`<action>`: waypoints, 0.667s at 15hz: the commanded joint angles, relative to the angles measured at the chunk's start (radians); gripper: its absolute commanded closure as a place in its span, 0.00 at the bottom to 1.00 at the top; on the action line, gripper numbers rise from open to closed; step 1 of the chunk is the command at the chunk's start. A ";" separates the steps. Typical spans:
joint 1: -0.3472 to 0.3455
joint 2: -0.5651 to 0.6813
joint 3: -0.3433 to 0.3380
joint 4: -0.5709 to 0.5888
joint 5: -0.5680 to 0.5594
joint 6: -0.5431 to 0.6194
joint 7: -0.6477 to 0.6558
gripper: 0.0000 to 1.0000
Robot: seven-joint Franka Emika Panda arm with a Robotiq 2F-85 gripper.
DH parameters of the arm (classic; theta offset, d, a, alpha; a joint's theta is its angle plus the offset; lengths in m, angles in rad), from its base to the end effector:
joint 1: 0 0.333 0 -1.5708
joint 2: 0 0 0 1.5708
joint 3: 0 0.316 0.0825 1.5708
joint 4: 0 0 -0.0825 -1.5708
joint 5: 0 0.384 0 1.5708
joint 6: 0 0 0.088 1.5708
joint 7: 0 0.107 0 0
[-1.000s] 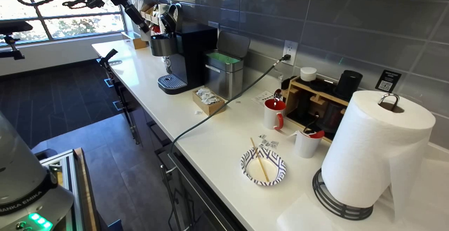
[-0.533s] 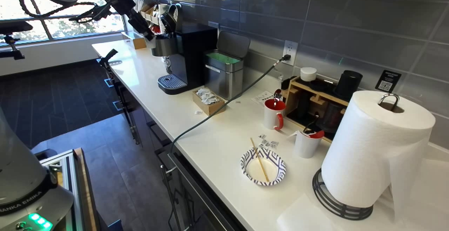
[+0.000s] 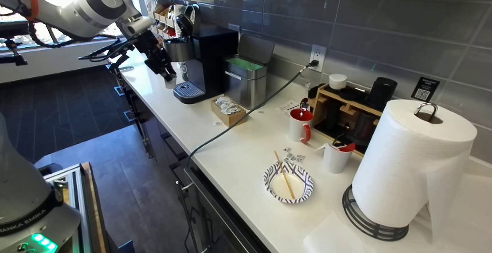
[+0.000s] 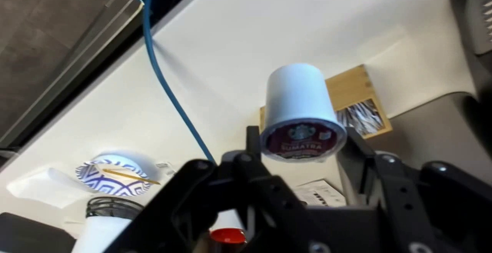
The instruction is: Take the small white container out of the coffee maker and place it on the counter top
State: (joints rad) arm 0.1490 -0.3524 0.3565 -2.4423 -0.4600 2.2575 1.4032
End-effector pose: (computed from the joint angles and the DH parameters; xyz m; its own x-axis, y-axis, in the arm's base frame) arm 0.3984 0.2114 0.4422 0.7053 -0.5137 0.4885 -0.6004 -0.7992 0.0264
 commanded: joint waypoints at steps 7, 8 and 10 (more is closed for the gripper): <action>-0.070 0.111 0.087 -0.143 -0.228 -0.127 0.545 0.71; -0.062 0.132 0.078 -0.134 -0.232 -0.154 0.590 0.71; -0.049 0.176 0.055 -0.116 -0.223 -0.188 0.661 0.71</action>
State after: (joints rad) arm 0.0843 -0.2528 0.4307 -2.5944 -0.6640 2.1246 1.9333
